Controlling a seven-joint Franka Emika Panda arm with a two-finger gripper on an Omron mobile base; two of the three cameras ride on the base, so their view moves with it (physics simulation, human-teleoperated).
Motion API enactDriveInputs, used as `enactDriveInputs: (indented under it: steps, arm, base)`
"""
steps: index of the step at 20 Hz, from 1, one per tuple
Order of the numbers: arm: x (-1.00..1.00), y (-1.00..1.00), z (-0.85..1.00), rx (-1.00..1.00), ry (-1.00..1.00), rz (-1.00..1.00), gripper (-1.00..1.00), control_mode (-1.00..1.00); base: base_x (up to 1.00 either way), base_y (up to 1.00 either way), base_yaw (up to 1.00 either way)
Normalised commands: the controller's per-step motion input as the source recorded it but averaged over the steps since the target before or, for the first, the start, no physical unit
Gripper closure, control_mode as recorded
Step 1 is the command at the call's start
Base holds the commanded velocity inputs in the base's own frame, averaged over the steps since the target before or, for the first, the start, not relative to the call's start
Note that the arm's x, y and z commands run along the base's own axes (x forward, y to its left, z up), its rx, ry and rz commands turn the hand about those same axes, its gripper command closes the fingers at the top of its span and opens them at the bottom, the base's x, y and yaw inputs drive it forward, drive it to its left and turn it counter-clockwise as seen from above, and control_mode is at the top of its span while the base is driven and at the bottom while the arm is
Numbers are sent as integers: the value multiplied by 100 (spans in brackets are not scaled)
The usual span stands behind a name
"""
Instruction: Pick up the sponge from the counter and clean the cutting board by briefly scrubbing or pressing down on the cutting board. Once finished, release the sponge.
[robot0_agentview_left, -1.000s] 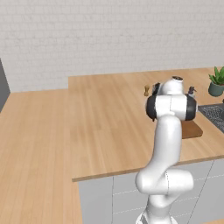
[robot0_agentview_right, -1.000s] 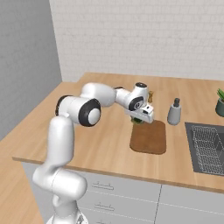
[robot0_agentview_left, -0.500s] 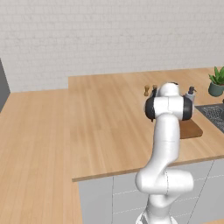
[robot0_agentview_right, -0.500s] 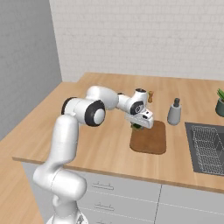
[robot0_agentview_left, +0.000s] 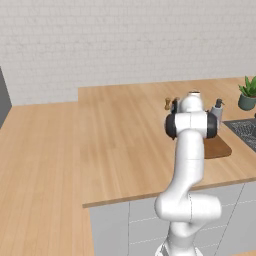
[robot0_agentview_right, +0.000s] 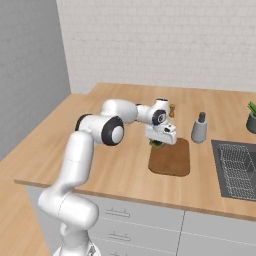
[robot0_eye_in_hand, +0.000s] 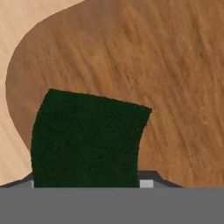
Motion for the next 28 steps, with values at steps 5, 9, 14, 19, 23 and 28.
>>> enactDriveInputs:
  steps: [5, 9, 14, 19, 23, 28]
  arm:
    - [-32, -22, -48, 0, 15, 0, 100, -100]
    - [-86, -18, -42, 5, -13, 0, 100, -100]
    - [-100, -2, -69, 9, -28, 0, 100, -100]
    - [-61, 0, -88, 3, 2, 0, 100, -100]
    - [-51, 0, -31, -1, 34, 0, 100, -100]
    - [-53, 0, -14, -7, 50, 1, 100, -100]
  base:
    - [0, 0, 0]
    - [0, 0, 0]
    - [0, 0, 0]
    - [0, 0, 0]
    - [0, 0, 0]
    - [0, 0, 0]
